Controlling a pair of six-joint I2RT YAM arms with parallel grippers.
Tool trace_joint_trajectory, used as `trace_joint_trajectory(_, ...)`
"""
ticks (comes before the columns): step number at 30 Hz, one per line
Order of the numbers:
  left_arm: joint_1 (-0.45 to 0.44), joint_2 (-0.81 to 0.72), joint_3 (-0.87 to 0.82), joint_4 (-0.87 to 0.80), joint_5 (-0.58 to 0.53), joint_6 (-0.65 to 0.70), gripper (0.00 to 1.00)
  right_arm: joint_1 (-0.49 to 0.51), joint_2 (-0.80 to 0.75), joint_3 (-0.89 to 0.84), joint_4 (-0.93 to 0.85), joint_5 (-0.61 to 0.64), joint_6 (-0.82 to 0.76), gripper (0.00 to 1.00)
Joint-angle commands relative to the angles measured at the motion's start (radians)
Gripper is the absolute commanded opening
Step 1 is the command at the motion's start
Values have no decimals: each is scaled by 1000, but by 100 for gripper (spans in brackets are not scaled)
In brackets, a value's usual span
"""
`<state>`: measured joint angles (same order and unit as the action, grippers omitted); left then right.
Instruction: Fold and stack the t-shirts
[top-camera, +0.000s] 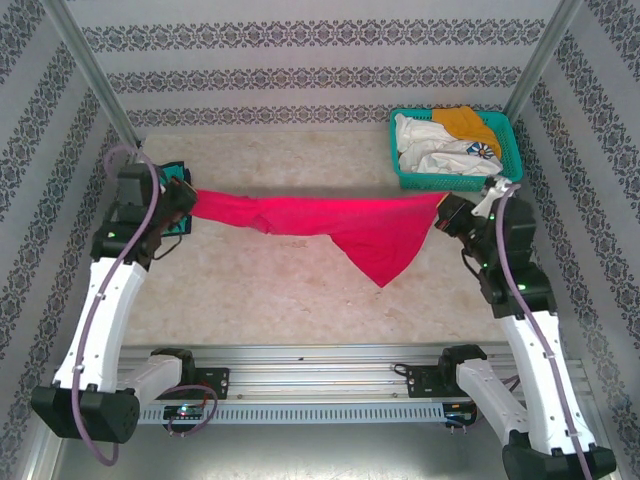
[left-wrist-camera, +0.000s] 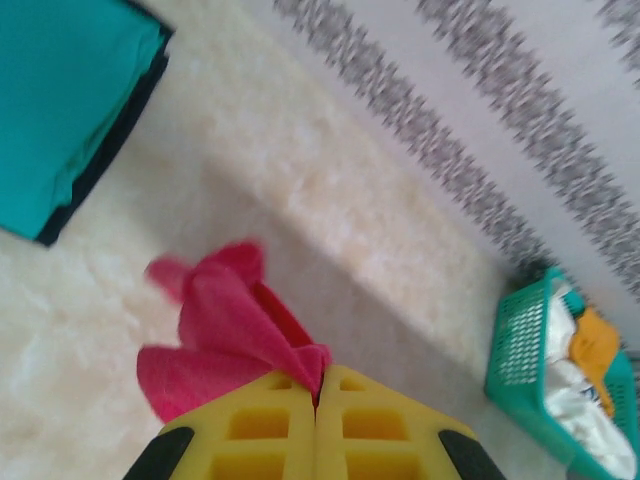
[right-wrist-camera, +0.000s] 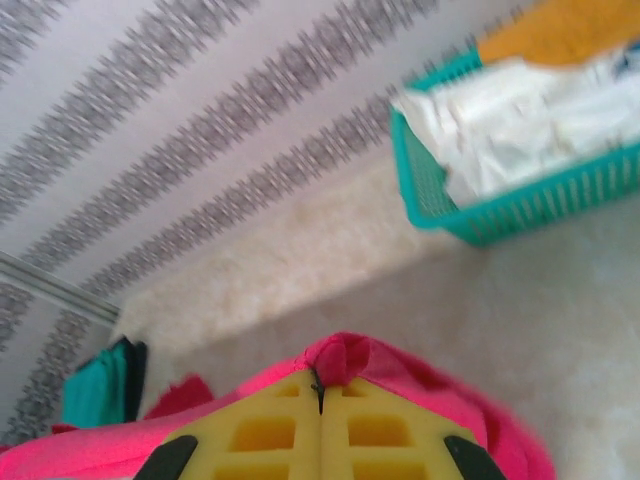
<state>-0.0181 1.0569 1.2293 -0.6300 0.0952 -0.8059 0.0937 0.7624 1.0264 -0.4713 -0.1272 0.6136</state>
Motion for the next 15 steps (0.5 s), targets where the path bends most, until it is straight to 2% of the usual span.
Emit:
trace_joint_trajectory(1,16,-15,124,-92,-73,62,0,-6,3,119,-48,29,-89,0)
trace_joint_trajectory(8,16,16,299,-112,-105,96,0,-6,85,306,-71,62,-157,0)
trace_joint_trajectory(15,20,185,384,-56,-96,110,0,-8,263,367,15,57,-199,0)
